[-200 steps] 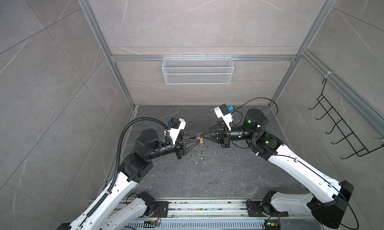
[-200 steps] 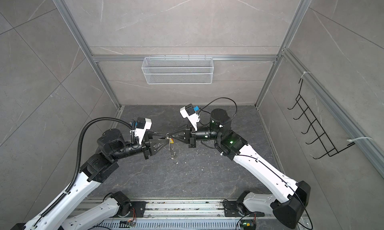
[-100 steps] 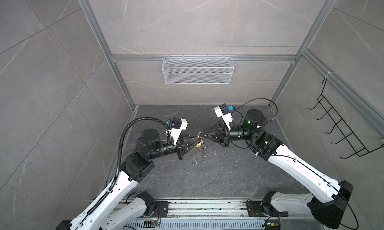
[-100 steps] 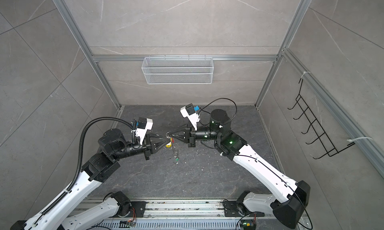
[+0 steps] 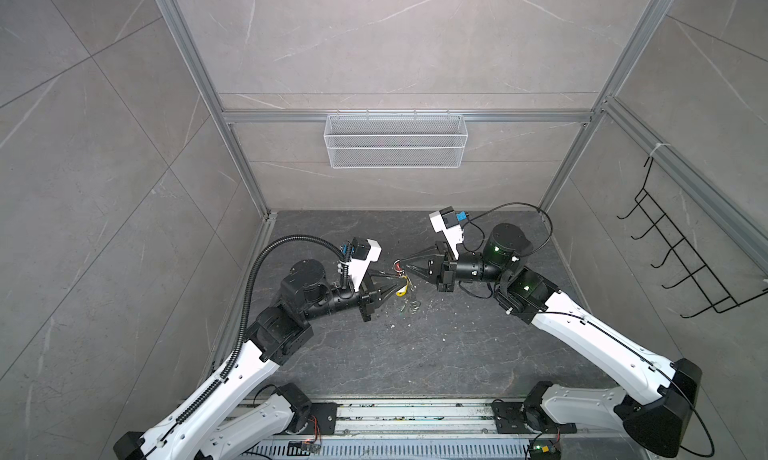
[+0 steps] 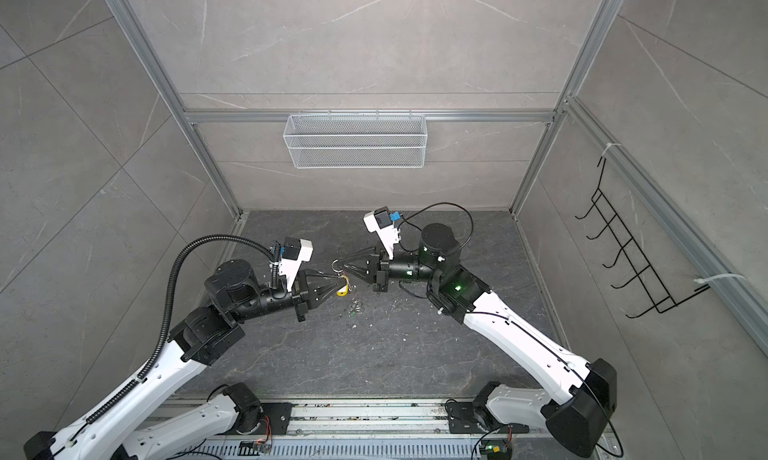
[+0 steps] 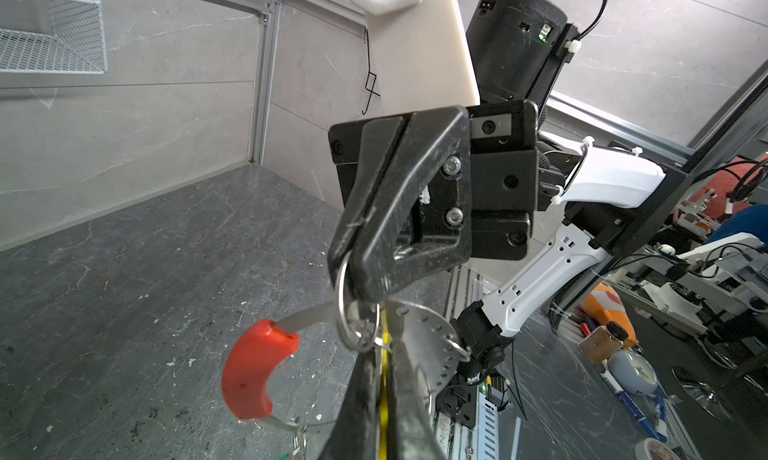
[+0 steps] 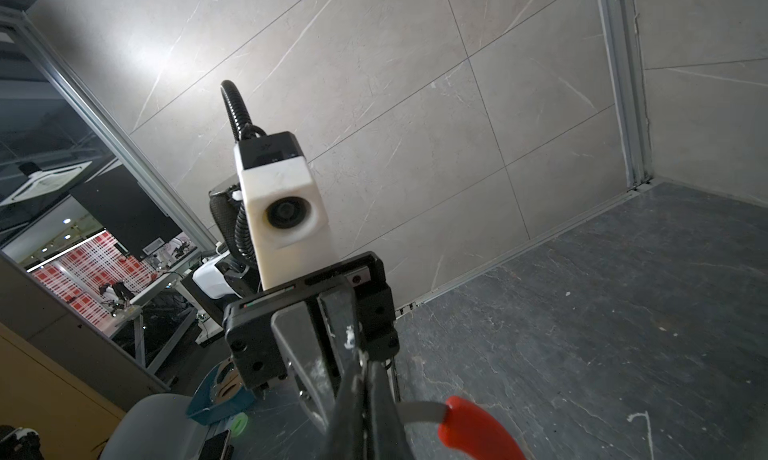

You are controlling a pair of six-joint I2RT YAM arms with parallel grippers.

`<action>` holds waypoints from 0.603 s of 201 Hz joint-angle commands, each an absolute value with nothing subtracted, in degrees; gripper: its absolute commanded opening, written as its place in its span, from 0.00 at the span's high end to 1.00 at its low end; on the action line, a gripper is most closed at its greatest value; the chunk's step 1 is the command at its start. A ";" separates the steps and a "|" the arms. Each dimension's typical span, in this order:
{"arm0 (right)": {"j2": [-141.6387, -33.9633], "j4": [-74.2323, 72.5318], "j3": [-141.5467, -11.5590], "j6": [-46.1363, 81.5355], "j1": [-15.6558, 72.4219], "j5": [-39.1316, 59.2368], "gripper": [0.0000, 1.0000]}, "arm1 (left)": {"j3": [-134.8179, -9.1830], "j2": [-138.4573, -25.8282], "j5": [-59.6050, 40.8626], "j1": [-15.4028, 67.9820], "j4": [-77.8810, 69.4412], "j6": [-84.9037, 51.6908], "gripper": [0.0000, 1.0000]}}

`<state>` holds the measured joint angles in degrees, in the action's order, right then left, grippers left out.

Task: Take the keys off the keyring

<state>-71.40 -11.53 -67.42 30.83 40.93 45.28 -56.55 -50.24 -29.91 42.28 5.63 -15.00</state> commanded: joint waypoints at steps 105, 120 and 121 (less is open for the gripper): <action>-72.21 -25.76 -62.30 39.09 41.48 36.06 1.00 | -55.76 -52.89 -22.74 43.98 0.87 -16.99 1.00; -72.69 -27.26 -61.84 40.07 42.03 35.66 1.00 | -55.83 -53.08 -21.56 43.95 0.60 -17.11 1.00; -72.73 -27.30 -61.82 40.03 42.06 35.58 1.00 | -55.91 -53.13 -21.46 43.95 0.56 -17.13 1.00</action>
<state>-72.66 -20.69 -62.63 37.60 40.97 38.59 -55.31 -52.99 -22.24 43.05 2.50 -16.45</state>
